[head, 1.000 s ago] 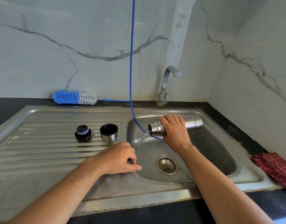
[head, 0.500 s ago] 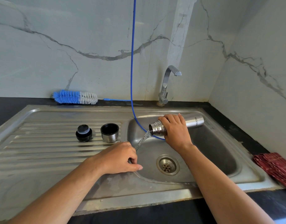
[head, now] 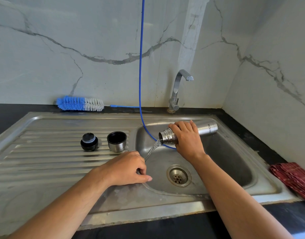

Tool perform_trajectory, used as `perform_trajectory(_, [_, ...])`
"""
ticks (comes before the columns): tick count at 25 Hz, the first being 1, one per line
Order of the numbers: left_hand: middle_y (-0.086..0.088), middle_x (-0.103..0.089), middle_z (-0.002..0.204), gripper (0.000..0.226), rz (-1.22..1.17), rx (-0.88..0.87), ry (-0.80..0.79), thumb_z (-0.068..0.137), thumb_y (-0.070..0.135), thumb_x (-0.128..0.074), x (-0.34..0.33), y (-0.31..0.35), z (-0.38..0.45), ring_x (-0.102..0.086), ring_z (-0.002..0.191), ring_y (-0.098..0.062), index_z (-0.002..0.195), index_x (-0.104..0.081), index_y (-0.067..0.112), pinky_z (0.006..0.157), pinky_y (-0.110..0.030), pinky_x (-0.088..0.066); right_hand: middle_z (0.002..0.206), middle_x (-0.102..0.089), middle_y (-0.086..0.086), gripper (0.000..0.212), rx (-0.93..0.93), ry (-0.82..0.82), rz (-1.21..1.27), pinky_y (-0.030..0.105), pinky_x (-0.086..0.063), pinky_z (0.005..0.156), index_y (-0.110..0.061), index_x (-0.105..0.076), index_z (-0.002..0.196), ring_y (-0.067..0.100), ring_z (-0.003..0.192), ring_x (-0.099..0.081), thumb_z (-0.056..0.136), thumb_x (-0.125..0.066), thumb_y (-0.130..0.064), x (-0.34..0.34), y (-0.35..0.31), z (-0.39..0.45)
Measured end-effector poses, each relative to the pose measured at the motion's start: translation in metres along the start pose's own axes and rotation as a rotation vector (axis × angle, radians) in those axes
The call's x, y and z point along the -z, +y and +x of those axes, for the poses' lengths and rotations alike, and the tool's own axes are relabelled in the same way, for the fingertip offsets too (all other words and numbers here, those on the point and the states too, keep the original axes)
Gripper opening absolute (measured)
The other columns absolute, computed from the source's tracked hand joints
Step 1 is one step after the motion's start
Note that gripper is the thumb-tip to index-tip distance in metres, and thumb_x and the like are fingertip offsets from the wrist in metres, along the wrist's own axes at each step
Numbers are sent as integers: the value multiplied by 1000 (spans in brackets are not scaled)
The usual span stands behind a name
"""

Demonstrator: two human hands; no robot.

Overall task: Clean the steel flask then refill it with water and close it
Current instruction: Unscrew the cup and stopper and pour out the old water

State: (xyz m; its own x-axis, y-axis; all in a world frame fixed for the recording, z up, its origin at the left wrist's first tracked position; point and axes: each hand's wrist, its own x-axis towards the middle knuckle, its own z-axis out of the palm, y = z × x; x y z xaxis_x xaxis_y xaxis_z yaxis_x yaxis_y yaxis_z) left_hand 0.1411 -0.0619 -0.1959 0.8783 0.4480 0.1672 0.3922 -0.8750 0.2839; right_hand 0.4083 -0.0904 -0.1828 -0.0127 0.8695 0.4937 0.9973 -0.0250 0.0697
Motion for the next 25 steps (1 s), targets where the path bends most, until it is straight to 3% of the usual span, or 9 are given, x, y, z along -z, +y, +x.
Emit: perform_trajectory(25, [14,-61,68,42,-12,26,-15,85,65,-60,0,-1,0,-54,81,-3,71,-72,28,75,-25,-47,128,-62,4,67,50,45,-85,56,-21,124,-25,-59,133,30,125,-56,73,-87,-16,-5,-2,4])
